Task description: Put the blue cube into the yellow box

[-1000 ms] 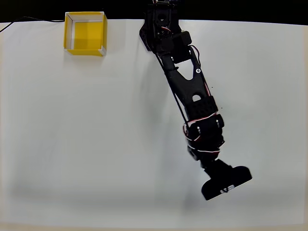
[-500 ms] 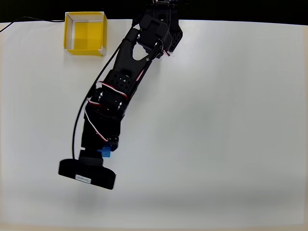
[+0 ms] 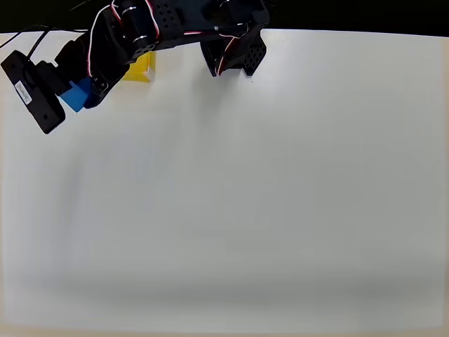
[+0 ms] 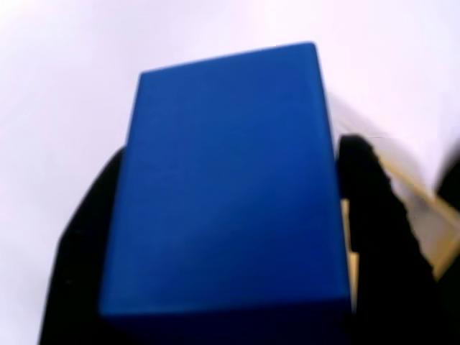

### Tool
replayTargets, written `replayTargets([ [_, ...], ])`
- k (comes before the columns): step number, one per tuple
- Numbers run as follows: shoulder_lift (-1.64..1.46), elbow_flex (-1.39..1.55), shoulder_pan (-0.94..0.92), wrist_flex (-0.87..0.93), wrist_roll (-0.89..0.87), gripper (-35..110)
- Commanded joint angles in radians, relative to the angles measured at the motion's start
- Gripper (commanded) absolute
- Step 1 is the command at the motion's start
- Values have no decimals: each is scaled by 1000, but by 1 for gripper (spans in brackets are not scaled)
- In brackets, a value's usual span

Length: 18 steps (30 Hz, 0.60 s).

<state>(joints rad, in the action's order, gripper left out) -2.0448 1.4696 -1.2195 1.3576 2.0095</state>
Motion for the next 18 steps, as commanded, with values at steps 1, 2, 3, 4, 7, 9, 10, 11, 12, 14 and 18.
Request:
replayTargets([
  [1, -124, 58, -175, 15, -25, 14],
  [2, -126, 81, -206, 37, -23, 14],
  [3, -126, 106, -230, 46, -32, 14],
  [4, -127, 132, -252, 51, -37, 14],
  [7, -121, 201, -299, 46, -55, 14],
  [9, -109, 229, -321, 41, -74, 14],
  [10, -100, 241, -327, 38, -91, 14],
  [11, -94, 255, -333, 38, -94, 14],
  [12, -86, 267, -337, 38, -100, 14],
  [14, -67, 284, -345, 37, -112, 14],
  [18, -31, 334, -357, -5, -126, 14],
])
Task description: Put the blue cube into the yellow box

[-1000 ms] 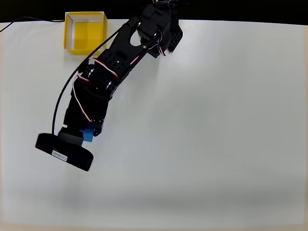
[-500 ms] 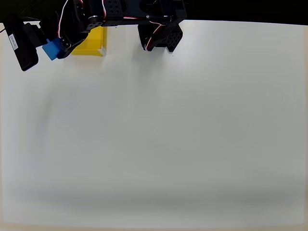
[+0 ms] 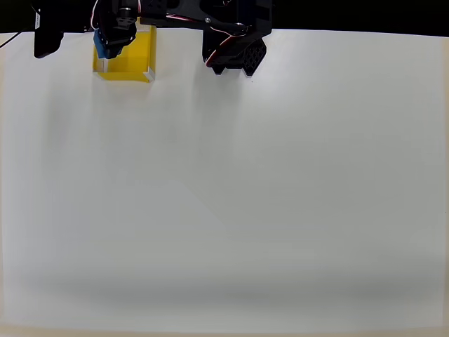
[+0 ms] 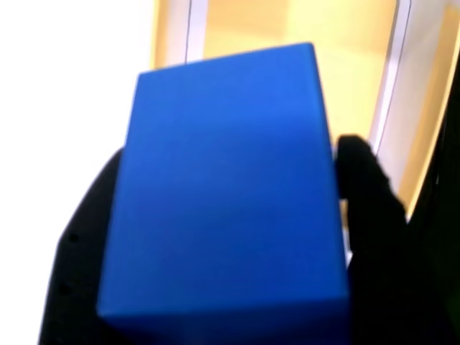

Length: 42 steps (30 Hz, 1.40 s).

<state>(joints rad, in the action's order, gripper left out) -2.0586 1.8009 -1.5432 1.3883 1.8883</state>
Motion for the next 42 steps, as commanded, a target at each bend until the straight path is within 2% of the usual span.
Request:
replayTargets([
  [1, -9, 15, -37, -51, -14, 14],
  [19, 80, 337, -87, -334, -52, 14],
  [29, 84, 479, -114, -431, -20, 16],
  [35, 78, 523, -149, -505, 34, 27],
  [42, 55, 522, -172, -495, 63, 40],
])
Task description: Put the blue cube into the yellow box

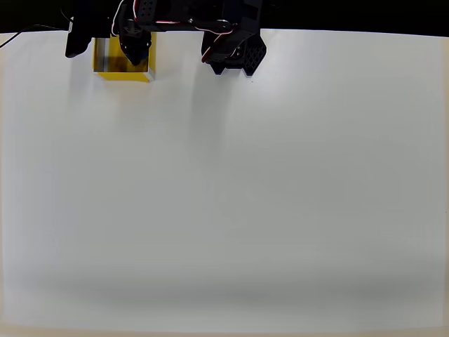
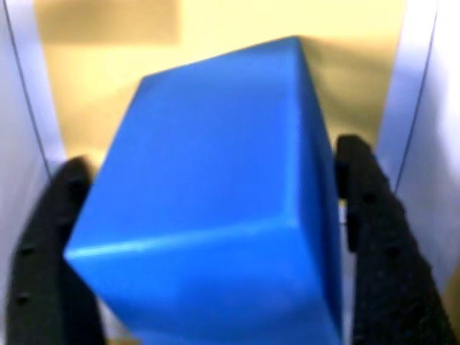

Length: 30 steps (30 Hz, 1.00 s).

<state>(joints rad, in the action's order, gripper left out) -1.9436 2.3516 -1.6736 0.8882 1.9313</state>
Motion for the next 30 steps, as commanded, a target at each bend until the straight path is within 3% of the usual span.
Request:
replayTargets([
  [1, -67, -35, -43, 14, 20, 41],
  [12, -196, -299, -43, 365, 12, 42],
  [21, -370, -407, -25, 537, 80, 42],
  [30, -548, -374, 273, 623, 20, 42],
])
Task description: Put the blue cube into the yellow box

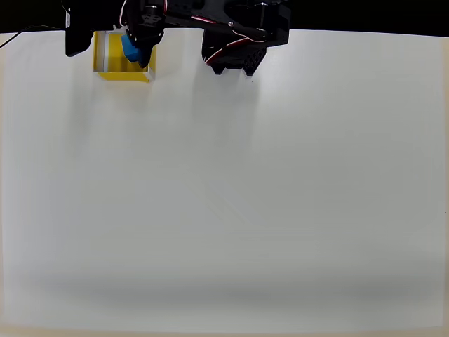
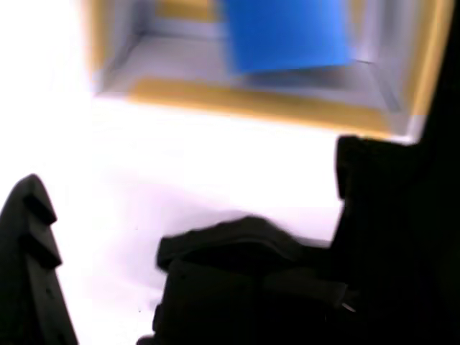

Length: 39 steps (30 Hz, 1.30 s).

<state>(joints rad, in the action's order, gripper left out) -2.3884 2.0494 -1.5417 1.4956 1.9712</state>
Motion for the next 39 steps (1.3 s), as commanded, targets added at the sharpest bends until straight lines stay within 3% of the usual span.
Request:
replayTargets([
  [1, -117, -63, 193, 15, -31, 42],
  [10, -189, 43, 716, 0, -158, 40],
  [21, -413, 448, 1344, -155, -244, 17],
  [31, -710, 838, 1588, -198, -261, 2],
  [39, -956, 1037, 1620, -115, -250, 0],
])
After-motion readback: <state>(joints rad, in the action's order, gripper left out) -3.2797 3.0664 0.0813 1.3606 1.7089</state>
